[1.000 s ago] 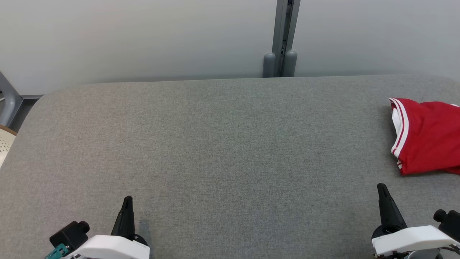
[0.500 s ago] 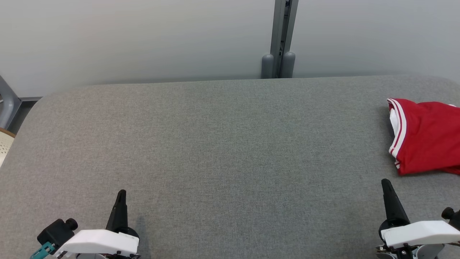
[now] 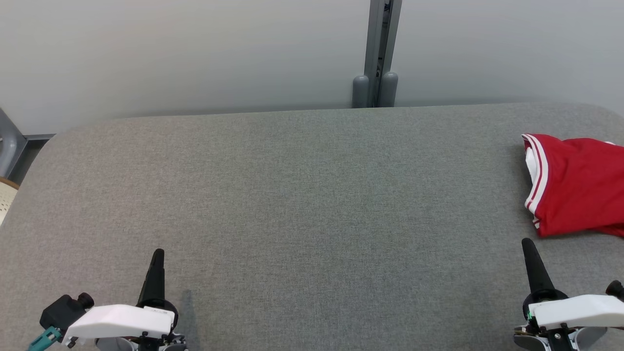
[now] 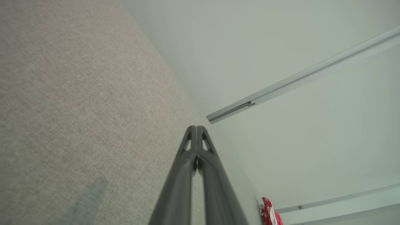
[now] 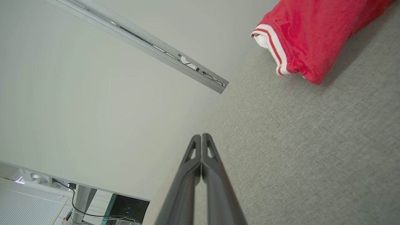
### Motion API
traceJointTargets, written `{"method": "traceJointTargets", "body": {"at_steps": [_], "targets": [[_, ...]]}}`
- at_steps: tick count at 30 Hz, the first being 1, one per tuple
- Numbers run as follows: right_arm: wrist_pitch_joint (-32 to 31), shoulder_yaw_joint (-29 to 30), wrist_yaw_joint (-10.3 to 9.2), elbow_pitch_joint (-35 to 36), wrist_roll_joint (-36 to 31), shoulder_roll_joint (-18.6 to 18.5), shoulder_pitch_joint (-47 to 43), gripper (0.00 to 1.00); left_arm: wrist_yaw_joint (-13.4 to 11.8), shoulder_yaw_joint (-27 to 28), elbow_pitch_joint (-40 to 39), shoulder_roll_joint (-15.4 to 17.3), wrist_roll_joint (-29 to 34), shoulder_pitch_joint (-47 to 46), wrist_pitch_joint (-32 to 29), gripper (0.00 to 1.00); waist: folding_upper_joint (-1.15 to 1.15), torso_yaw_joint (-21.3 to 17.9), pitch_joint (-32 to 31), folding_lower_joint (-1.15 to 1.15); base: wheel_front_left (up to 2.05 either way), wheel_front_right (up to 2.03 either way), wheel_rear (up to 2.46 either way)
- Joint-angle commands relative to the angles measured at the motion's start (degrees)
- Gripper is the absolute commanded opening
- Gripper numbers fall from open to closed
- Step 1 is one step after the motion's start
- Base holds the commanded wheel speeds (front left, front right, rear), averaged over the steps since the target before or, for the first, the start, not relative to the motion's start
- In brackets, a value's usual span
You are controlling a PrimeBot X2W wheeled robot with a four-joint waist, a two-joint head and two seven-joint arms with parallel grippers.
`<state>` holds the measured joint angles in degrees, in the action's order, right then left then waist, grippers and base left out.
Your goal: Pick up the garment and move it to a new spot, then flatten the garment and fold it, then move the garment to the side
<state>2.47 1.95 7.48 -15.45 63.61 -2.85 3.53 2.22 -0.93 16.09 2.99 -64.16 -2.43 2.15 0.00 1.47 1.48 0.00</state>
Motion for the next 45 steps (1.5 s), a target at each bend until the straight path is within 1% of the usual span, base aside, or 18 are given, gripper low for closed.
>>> {"method": "traceJointTargets", "body": {"at_steps": [1,24,45], "targets": [[-0.62,0.48,0.02,0.81,1.74,-0.54,1.12,0.00,0.58,0.62,-0.79,0.41,-1.63,-1.50,-0.35,0.00,0.00,-0.04,-0.04,0.00,0.00,0.00,0.00],[-4.16,2.06,0.02,1.20,13.97,-0.65,1.95,0.00,2.77,3.49,-1.44,0.45,-13.57,-2.72,-3.86,0.00,0.00,-0.57,-0.51,0.00,0.00,0.00,0.00],[-6.68,3.15,0.02,1.39,22.32,-0.67,2.42,0.00,4.25,5.51,-1.84,0.43,-21.75,-3.49,-6.32,0.00,0.00,-1.01,-0.90,0.00,0.00,0.00,0.00]]}}
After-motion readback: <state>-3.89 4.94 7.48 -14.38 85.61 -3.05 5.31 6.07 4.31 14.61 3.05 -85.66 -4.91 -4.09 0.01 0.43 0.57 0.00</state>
